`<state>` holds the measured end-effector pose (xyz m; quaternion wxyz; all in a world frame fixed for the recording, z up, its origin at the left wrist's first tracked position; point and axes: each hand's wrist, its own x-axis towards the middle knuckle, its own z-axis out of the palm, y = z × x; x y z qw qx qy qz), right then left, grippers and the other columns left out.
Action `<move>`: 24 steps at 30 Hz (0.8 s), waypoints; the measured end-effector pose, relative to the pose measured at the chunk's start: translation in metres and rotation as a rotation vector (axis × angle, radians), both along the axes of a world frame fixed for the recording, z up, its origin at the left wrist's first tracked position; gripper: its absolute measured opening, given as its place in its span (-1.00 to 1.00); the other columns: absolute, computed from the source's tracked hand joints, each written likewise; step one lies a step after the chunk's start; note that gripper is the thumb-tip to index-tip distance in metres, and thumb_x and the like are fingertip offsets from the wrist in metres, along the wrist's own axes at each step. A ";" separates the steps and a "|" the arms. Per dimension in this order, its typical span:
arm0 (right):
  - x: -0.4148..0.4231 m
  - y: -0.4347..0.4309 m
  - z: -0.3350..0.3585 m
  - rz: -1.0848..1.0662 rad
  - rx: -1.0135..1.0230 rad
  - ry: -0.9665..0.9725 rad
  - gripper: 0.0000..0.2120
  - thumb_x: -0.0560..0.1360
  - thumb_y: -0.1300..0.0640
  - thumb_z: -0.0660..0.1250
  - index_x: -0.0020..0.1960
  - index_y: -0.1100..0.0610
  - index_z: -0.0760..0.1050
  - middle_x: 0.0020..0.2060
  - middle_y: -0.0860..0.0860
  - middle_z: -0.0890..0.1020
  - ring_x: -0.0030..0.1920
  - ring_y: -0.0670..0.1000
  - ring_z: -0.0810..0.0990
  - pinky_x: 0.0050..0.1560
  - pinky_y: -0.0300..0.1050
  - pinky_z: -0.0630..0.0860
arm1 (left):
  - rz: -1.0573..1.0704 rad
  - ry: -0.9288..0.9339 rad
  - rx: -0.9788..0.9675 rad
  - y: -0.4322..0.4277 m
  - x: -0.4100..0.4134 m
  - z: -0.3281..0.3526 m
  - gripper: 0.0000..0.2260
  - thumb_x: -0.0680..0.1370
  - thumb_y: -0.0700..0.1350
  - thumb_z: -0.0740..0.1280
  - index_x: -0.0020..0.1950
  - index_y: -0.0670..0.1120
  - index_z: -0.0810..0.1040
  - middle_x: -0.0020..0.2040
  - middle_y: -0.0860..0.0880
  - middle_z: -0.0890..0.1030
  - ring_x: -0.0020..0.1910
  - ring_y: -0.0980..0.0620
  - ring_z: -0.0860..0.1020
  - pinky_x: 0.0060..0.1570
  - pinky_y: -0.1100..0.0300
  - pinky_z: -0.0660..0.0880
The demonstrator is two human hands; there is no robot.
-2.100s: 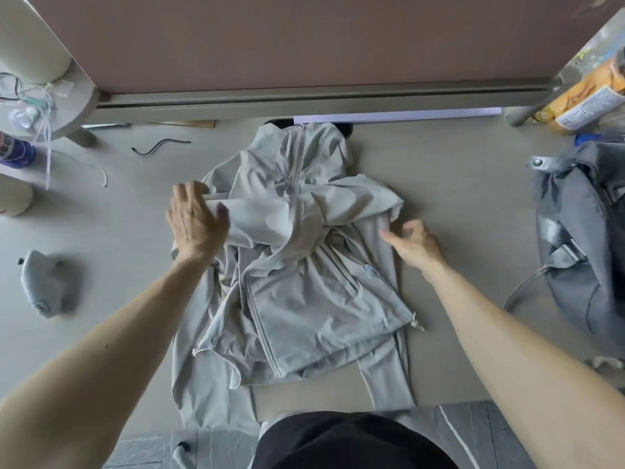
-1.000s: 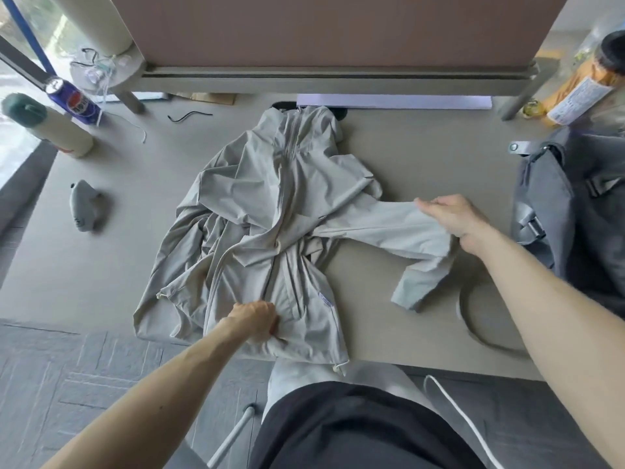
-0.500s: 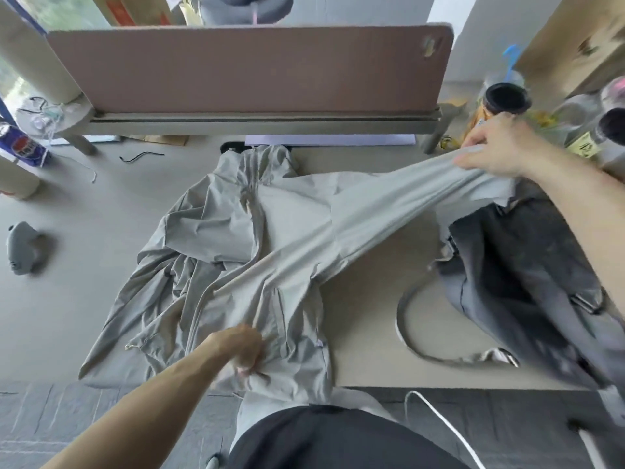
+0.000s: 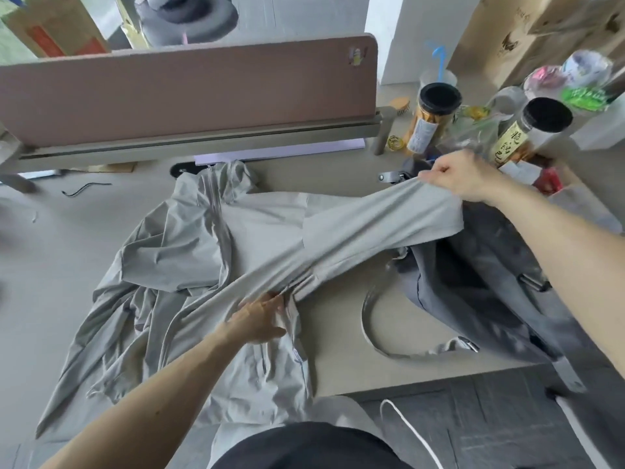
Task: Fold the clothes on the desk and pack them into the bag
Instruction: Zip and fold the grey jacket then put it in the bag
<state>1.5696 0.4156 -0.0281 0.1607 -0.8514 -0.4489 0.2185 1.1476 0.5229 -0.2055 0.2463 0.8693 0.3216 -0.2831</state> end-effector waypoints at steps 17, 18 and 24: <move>0.023 0.008 -0.006 0.103 -0.424 -0.405 -0.90 0.56 -0.01 0.31 -0.06 -0.02 0.57 0.07 0.09 0.61 0.05 0.18 0.56 0.10 0.06 0.51 | -0.036 -0.085 -0.076 -0.015 -0.011 0.001 -0.53 0.55 0.10 0.39 0.43 0.03 0.44 0.51 0.07 0.33 0.54 0.02 0.23 0.51 0.09 0.08; 0.016 0.006 -0.022 0.064 -0.435 -0.351 -0.84 0.57 0.03 0.29 0.13 -0.01 0.56 0.19 0.12 0.56 0.16 0.21 0.53 0.15 0.05 0.48 | -0.023 -0.111 -0.085 -0.010 -0.016 0.001 -0.56 0.53 0.12 0.40 0.37 0.03 0.50 0.48 0.06 0.37 0.53 0.03 0.26 0.51 0.09 0.12; -0.061 0.025 -0.087 0.014 -0.161 -0.265 -0.62 0.54 0.13 0.27 0.35 0.08 0.45 0.25 0.16 0.49 0.26 0.26 0.44 0.23 0.17 0.42 | 0.339 -0.365 0.061 0.037 -0.057 0.023 -0.75 0.50 0.17 0.36 -0.08 0.00 0.65 -0.11 0.04 0.65 -0.14 0.01 0.60 -0.13 0.19 0.43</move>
